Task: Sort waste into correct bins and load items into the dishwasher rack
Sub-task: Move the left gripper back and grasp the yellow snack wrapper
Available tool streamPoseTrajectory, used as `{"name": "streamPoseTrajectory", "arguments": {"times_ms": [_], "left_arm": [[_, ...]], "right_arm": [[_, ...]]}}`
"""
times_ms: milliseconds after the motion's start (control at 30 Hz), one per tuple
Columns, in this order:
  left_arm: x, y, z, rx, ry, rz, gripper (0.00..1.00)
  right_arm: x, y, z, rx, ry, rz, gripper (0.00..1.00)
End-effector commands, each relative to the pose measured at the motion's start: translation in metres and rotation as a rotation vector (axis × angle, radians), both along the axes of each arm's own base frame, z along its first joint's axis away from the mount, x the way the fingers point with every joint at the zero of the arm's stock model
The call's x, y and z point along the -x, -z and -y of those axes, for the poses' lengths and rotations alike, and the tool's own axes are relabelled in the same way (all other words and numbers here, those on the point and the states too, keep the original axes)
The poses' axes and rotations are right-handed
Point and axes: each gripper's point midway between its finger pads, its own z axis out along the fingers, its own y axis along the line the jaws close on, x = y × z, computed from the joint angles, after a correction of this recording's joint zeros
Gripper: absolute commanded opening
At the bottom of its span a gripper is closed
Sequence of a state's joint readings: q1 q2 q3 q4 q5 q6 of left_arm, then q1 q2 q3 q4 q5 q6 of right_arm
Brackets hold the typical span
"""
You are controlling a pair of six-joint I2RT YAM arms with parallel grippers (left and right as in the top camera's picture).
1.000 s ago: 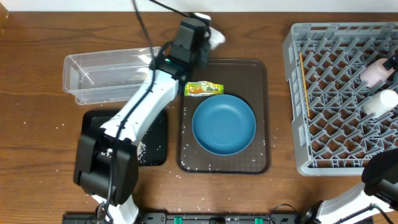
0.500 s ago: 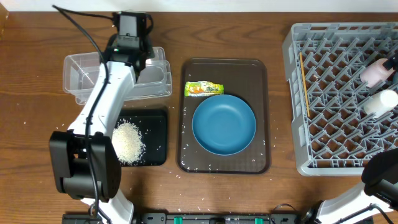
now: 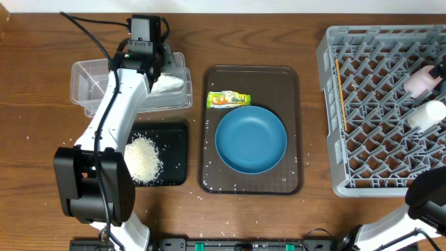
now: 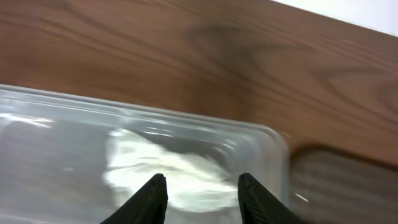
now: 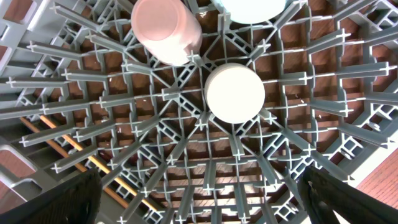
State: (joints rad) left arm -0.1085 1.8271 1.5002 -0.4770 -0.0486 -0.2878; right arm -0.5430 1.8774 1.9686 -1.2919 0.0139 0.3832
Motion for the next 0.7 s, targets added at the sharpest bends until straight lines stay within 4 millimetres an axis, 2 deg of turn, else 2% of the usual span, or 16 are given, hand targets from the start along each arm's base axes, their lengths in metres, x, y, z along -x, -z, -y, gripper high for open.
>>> {"name": "streamPoseTrajectory", "arguments": {"times_ms": [0,100,267,467,667], "left_arm": [[0.010,-0.009,0.057,0.183,0.259,-0.009,0.39],[0.027,-0.011,0.101,0.218,0.507,-0.017,0.39],[0.051,-0.004,0.145,0.122,0.726,-0.033,0.40],[0.061,0.005,0.169,-0.114,0.903,-0.011,0.42],[0.059,0.031,0.170,-0.236,0.998,-0.042,0.49]], "right_arm": [[-0.002,0.000,-0.002,-0.007,0.005,0.004,0.99],[-0.002,0.000,-0.002,-0.007,0.005,0.004,0.99],[-0.002,0.000,-0.002,-0.007,0.005,0.004,0.99],[-0.002,0.000,-0.002,-0.007,0.005,0.004,0.99],[-0.002,0.000,-0.002,-0.007,0.005,0.004,0.99]]}}
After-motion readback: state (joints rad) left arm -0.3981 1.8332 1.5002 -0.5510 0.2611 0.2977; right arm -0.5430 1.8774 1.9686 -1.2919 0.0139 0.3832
